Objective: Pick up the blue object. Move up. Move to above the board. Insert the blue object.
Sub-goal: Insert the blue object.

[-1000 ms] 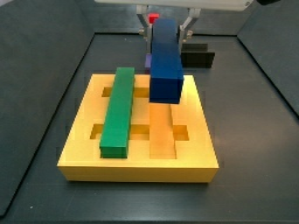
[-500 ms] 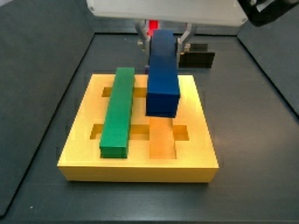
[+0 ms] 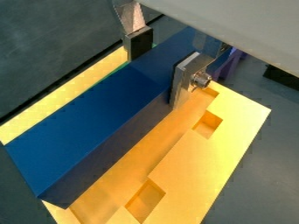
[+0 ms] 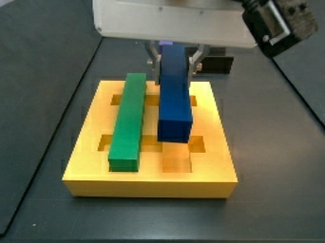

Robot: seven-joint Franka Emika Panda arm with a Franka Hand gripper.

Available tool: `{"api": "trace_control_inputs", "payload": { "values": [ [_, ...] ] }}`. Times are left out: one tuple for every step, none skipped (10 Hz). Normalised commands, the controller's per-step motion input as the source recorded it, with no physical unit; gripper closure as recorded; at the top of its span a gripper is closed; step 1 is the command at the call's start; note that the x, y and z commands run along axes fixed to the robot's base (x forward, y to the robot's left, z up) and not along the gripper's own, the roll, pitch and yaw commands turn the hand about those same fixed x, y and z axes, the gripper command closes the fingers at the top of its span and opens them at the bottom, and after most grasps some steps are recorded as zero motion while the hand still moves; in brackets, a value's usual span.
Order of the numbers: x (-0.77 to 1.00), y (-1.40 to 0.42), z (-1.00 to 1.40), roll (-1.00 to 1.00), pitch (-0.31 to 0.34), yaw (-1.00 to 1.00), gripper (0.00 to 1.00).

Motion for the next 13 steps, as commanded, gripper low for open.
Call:
{"api": "trace_control_inputs", "payload": {
  "values": [
    [0.10, -0.11, -0.36, 0.17, -0.031, 0.07, 1.00],
    [0.23, -0.13, -0.35, 0.16, -0.053, 0.02, 1.00],
    [0.25, -0.11, -0.31, 0.14, -0.153, 0.04, 1.00],
    [0.23, -0.09, -0.25, 0.18, -0.157, 0.00, 1.00],
    [0.22, -0.01, -0.27, 0.18, -0.133, 0.00, 1.00],
    [0.03, 0.00, -0.27, 0.24, -0.089, 0.03, 1.00],
    [0.00, 0.00, -0.21, 0.21, -0.079, 0.04, 1.00],
    [0.00, 0.00, -0.25, 0.17, -0.089, 0.06, 1.00],
    [0.07, -0.03, -0.28, 0.11, -0.099, 0.09, 1.00],
    [0.15, -0.06, -0.27, 0.09, -0.090, 0.09, 1.00],
    [0.11, -0.04, -0.25, 0.09, -0.089, 0.07, 1.00],
    [0.05, -0.07, -0.22, 0.07, -0.099, 0.04, 1.00],
    [0.00, -0.09, -0.16, 0.10, -0.083, 0.00, 1.00]
  ]
}}
